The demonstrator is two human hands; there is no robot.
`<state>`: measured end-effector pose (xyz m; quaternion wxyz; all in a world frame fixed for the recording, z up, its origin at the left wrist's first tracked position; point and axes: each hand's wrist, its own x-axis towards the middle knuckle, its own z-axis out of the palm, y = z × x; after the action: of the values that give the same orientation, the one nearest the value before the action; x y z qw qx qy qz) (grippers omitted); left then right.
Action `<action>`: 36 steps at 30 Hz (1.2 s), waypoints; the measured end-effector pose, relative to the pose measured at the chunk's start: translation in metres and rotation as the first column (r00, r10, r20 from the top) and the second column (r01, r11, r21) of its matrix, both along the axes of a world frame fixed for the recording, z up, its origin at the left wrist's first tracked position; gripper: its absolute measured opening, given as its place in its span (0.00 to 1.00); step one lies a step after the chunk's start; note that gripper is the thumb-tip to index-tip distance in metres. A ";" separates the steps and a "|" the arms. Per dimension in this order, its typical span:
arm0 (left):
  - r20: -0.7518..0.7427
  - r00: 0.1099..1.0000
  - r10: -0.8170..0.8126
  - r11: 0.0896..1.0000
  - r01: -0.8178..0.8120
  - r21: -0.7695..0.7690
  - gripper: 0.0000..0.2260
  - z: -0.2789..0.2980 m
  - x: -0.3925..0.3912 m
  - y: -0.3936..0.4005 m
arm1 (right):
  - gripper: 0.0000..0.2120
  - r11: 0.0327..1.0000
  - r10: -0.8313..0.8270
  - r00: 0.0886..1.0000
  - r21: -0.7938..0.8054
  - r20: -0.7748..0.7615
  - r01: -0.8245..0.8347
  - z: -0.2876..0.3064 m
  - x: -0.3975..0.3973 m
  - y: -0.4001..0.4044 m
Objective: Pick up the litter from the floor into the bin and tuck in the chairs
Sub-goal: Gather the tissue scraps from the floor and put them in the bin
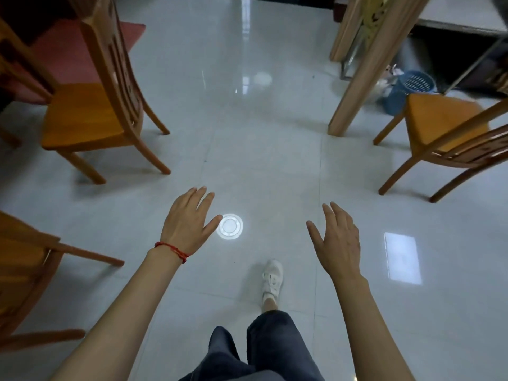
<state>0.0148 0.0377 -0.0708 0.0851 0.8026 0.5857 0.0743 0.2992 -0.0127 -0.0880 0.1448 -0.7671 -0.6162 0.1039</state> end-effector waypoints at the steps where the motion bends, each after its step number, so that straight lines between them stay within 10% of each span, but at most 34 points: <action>1: -0.002 1.000 -0.001 1.000 0.001 0.005 0.23 -0.001 0.009 0.018 | 0.24 1.000 -0.003 1.000 -0.001 -0.002 0.003 -0.001 0.008 0.017; 36: 0.000 0.999 0.038 0.995 -0.038 -0.092 0.30 0.027 0.102 0.707 | 0.24 0.996 0.092 0.996 0.009 -0.013 -0.092 0.035 0.094 0.712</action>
<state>0.1171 0.7449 -0.0434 0.1211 0.7864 0.6037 0.0494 0.3931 0.6994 -0.0529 0.1471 -0.7366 -0.6504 0.1130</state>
